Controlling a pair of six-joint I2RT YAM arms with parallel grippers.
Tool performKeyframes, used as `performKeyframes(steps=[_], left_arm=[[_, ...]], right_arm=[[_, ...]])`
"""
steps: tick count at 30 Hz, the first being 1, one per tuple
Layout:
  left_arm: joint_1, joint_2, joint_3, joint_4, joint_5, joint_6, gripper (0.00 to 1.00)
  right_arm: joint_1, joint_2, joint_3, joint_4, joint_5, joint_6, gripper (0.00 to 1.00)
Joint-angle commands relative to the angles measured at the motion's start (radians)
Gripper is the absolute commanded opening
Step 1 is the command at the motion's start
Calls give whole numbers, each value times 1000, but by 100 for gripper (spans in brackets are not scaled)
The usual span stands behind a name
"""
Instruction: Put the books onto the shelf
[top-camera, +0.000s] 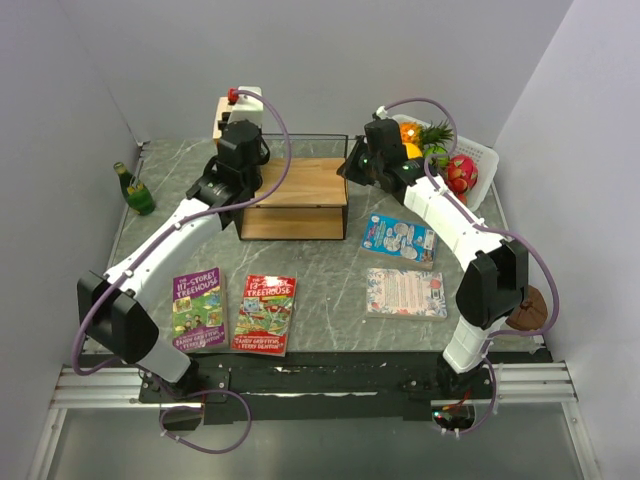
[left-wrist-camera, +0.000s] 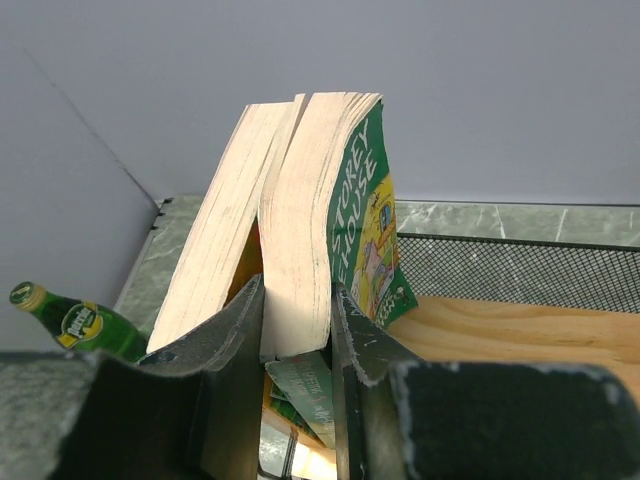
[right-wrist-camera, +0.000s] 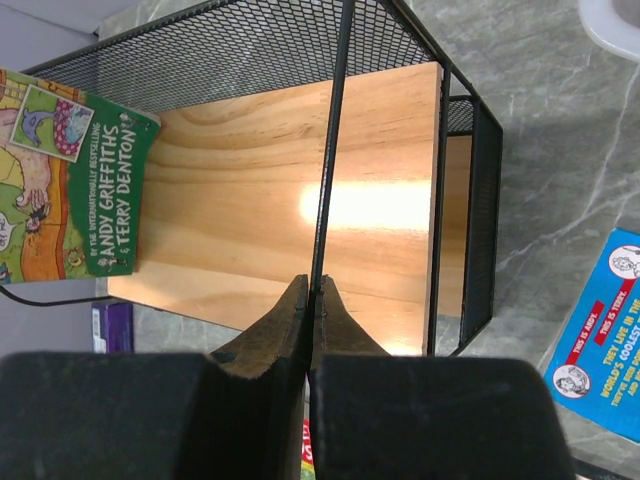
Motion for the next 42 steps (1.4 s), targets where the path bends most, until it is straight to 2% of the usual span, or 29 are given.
performKeyframes(steps=[1, 9, 11, 16, 29, 40, 42], left_arm=[[-5, -9, 58, 68, -134, 57, 1], [-6, -3, 44, 0, -82, -41, 3], [-6, 0, 48, -19, -68, -104, 10], [-6, 6, 58, -64, -37, -136, 28], [-6, -17, 61, -53, -48, -110, 54], [-14, -39, 85, -70, -31, -117, 58], [-23, -42, 93, -69, -34, -110, 58]], right_arm=[[-1, -1, -46, -59, -8, -34, 0], [-2, -11, -59, -52, -13, -34, 0], [-2, -12, -57, -52, -14, -34, 0], [-1, -9, -45, -55, -17, -36, 0], [1, -4, -39, -62, -14, -36, 0], [-1, -9, -37, -63, -13, -41, 0], [-1, -12, -37, -63, -13, -41, 3]])
